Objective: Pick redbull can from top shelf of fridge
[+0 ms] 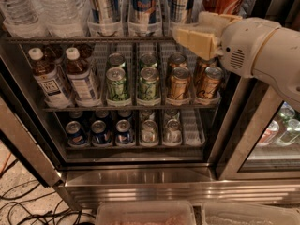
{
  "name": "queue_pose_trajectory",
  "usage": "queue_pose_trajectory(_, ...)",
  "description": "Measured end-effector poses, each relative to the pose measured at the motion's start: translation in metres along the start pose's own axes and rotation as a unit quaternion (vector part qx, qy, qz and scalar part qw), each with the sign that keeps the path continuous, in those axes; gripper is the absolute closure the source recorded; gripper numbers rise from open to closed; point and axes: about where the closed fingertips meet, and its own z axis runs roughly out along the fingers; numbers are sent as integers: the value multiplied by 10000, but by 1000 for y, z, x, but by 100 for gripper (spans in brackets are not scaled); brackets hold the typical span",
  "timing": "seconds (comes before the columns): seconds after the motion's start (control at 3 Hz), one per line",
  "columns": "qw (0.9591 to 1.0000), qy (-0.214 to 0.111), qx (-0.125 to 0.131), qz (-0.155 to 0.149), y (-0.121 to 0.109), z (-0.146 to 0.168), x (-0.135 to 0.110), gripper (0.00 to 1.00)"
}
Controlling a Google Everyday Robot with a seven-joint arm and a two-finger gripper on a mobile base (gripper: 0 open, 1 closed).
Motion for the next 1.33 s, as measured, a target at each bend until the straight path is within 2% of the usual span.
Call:
queue_pose_trajectory(0.33,10000,-6,-9,-70,-3,7,-4,29)
queue_pose_trajectory(1.33,9997,-235,-7,-28,-29,34,-13,35)
